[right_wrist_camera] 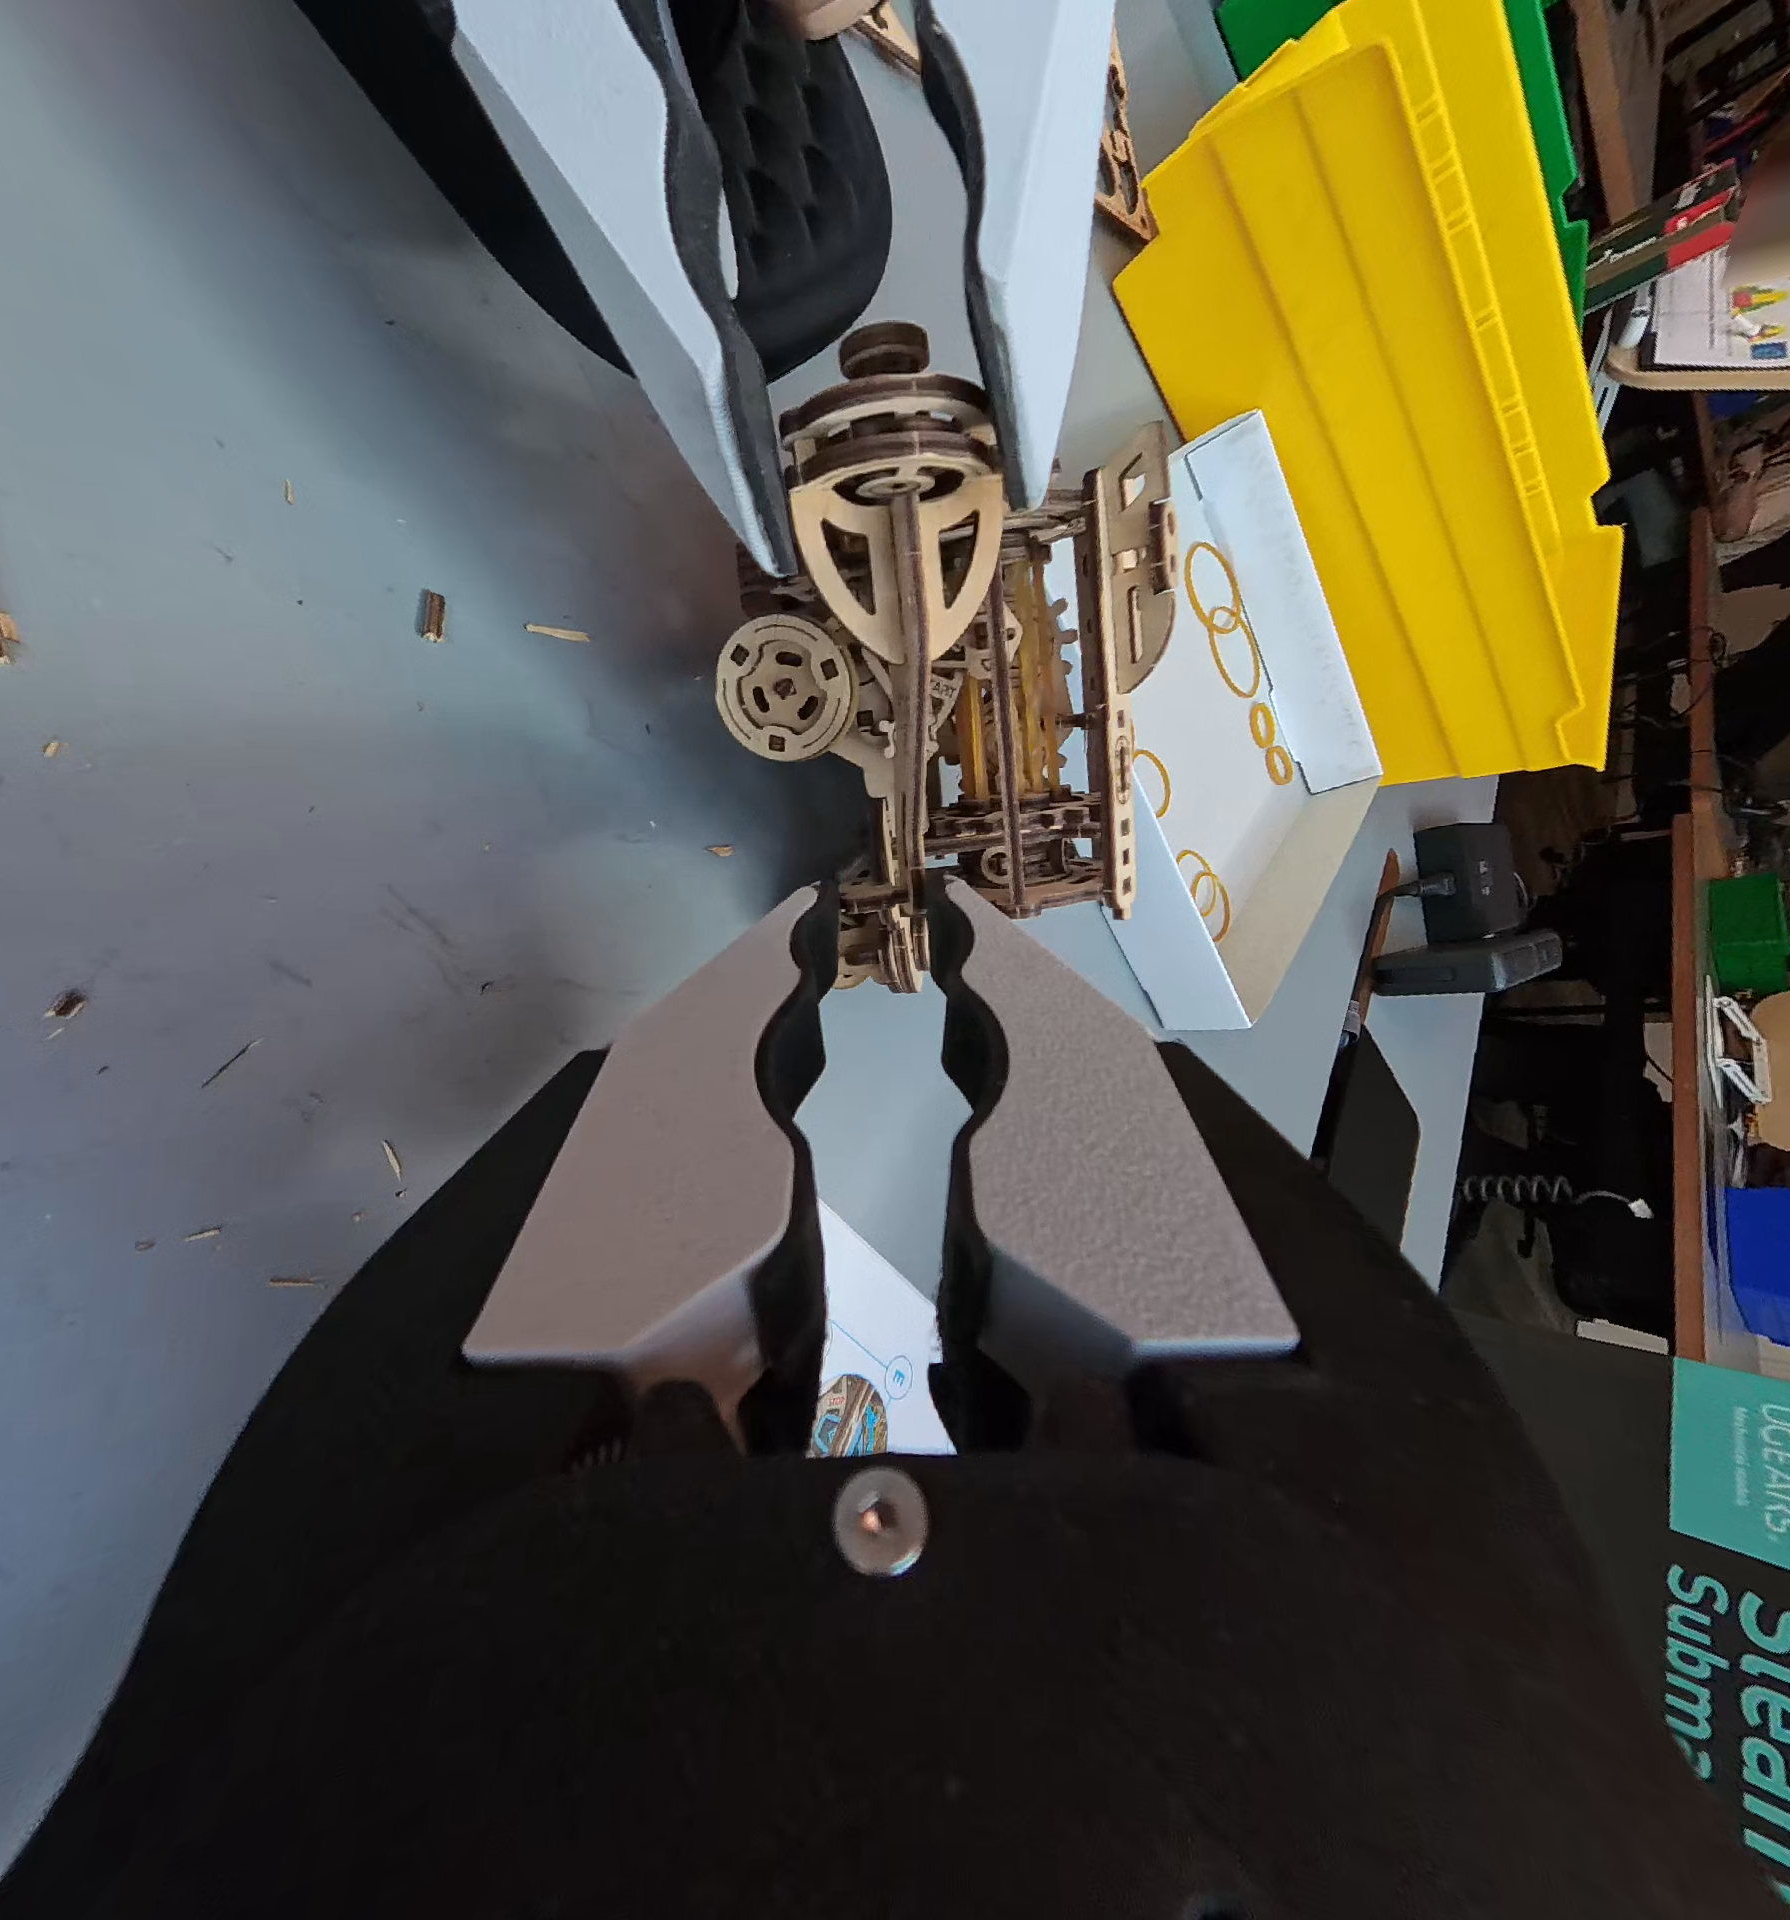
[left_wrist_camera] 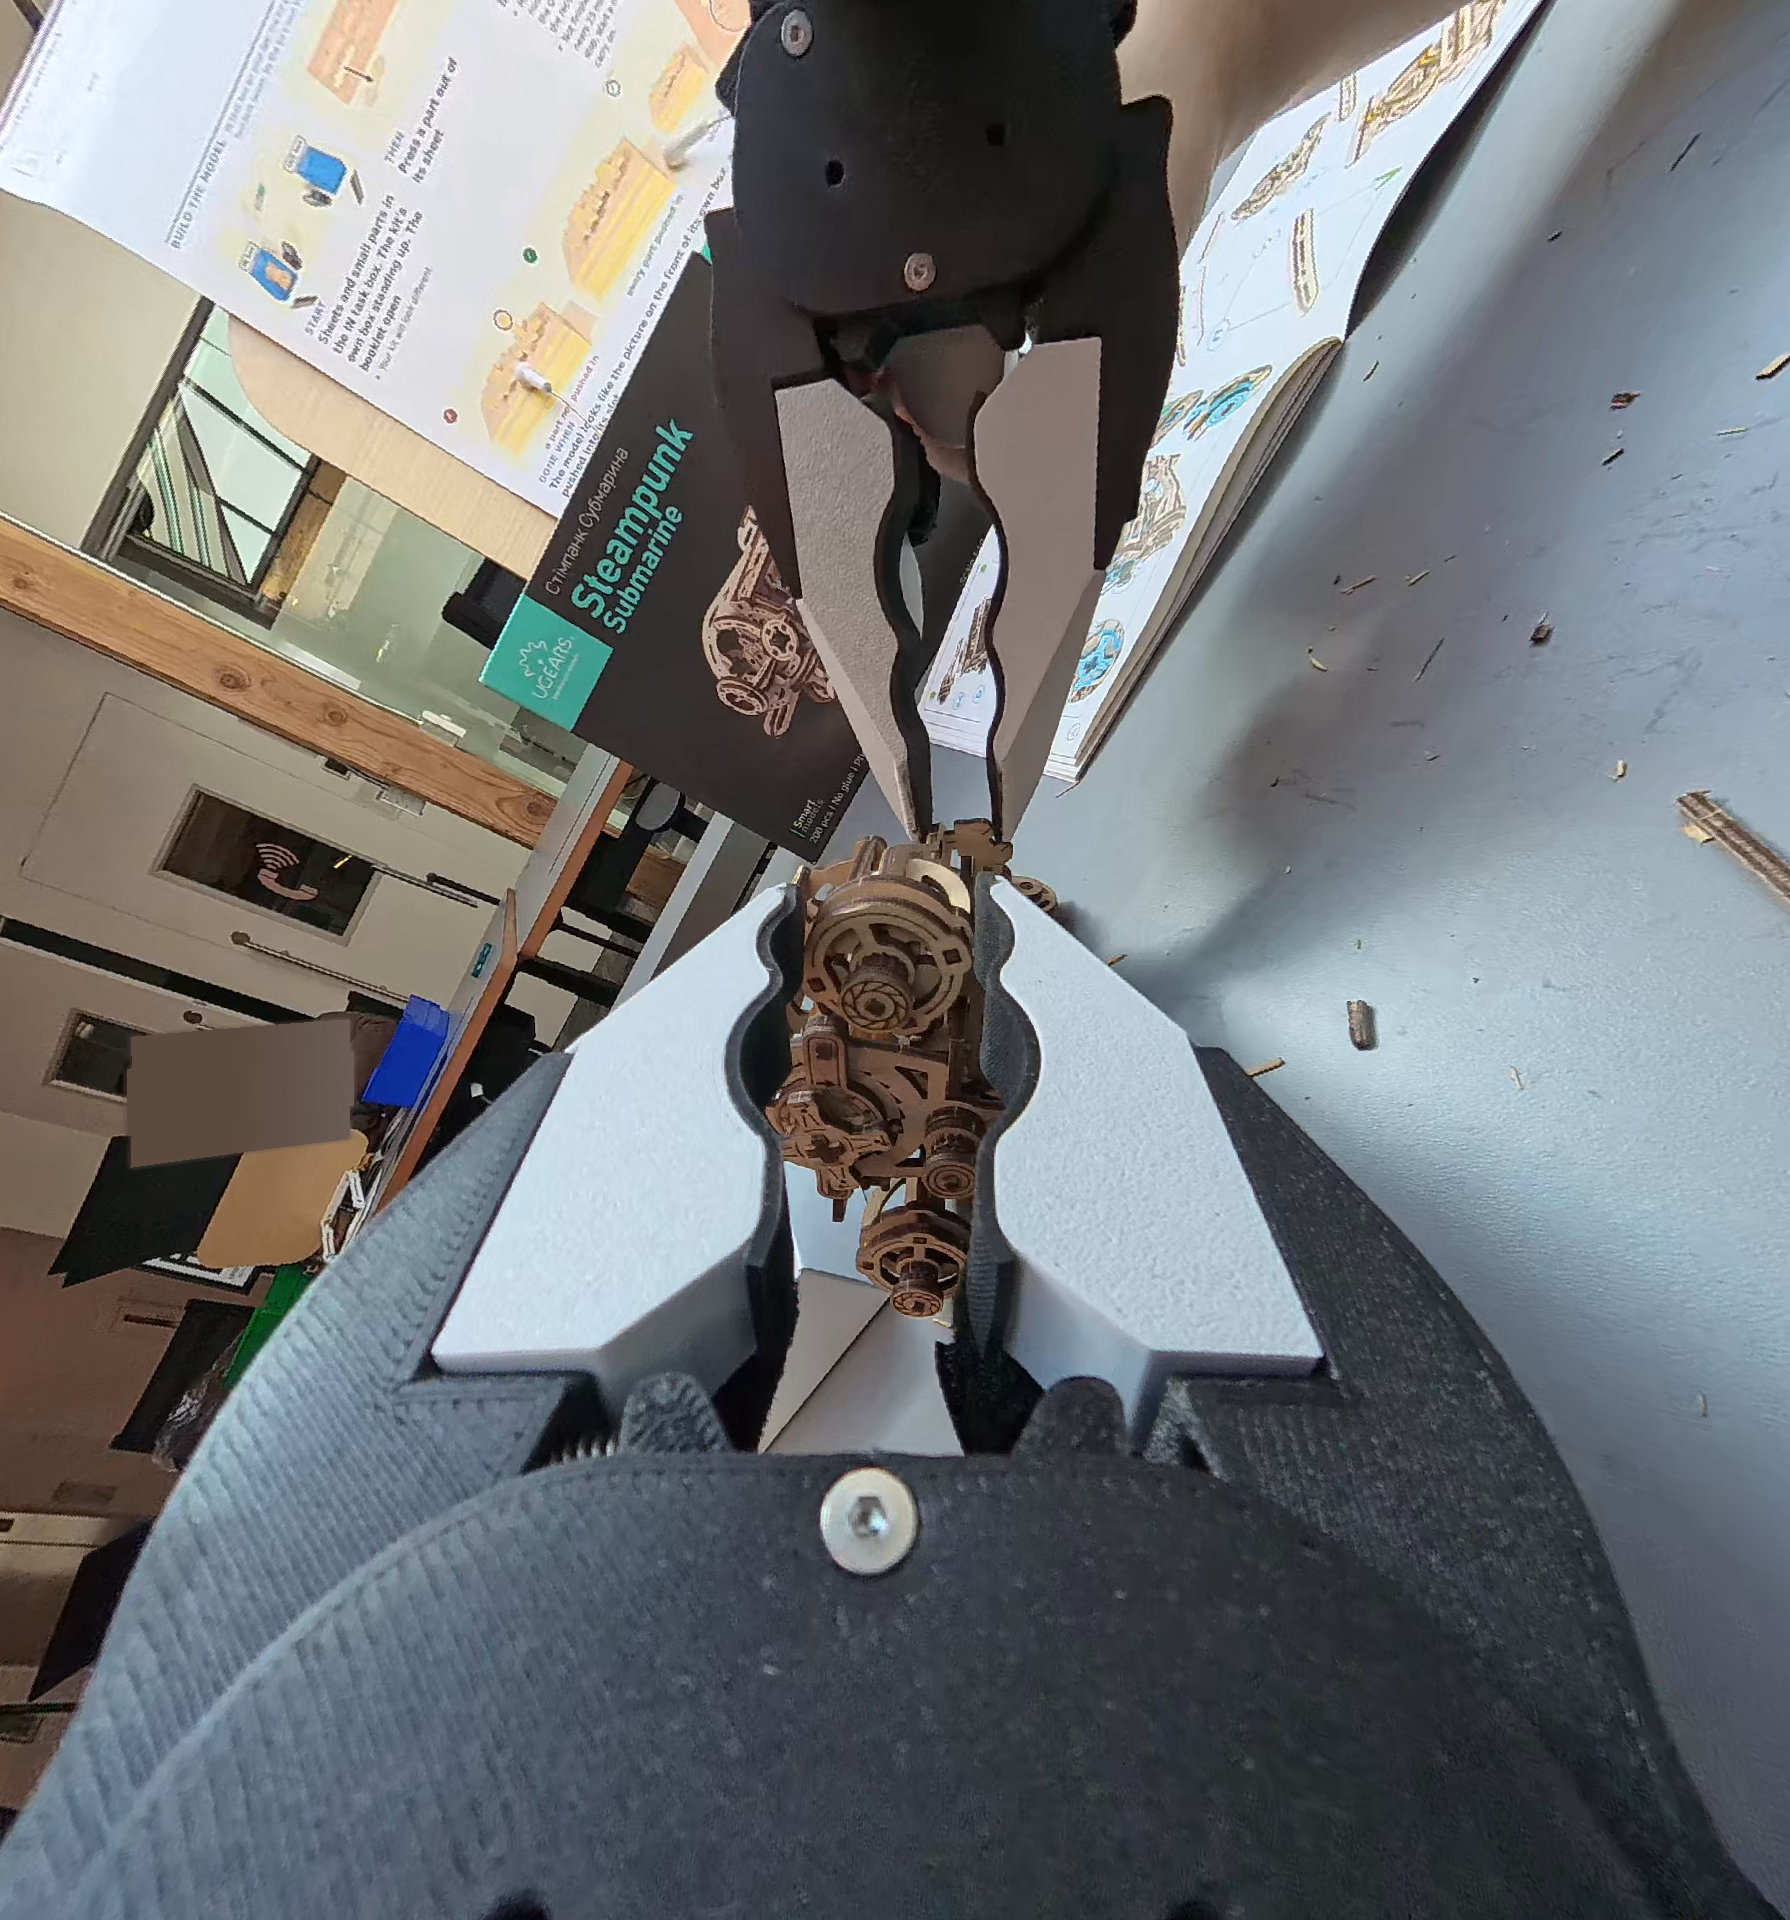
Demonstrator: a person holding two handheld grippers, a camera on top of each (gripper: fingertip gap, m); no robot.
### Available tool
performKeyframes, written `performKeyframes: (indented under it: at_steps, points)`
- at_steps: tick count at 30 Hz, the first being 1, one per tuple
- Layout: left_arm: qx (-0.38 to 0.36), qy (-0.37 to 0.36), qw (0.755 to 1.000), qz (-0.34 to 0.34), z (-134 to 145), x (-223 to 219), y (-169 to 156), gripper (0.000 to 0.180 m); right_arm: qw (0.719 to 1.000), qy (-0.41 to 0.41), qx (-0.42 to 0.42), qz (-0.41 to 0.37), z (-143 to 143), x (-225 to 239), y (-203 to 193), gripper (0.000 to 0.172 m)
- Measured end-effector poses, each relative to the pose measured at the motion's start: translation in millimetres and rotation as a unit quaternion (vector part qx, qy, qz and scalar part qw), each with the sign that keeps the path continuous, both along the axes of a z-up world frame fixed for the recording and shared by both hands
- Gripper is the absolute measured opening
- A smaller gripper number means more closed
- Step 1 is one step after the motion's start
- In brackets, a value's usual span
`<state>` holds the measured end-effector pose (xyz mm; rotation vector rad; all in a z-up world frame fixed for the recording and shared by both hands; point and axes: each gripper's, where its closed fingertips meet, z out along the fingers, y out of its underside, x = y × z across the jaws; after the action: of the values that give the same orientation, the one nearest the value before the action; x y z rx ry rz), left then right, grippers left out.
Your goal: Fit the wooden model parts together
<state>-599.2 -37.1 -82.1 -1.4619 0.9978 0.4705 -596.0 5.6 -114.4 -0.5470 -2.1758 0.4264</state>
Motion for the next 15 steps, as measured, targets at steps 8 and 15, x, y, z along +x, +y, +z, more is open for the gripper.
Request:
performKeyframes:
  at_steps: [8, 15]
  points:
    - [0.002, -0.001, 1.000, 0.003, 0.5, -2.2, -0.1, 0.031, 1.000, 0.006, 0.008, 0.005, 1.2, -0.5, -2.4, 0.015]
    - [0.003, -0.003, 1.000, 0.002, 0.7, -2.2, 0.3, 0.031, 1.000, 0.006, 0.010, 0.007, 0.6, 0.0, -3.4, 0.014]
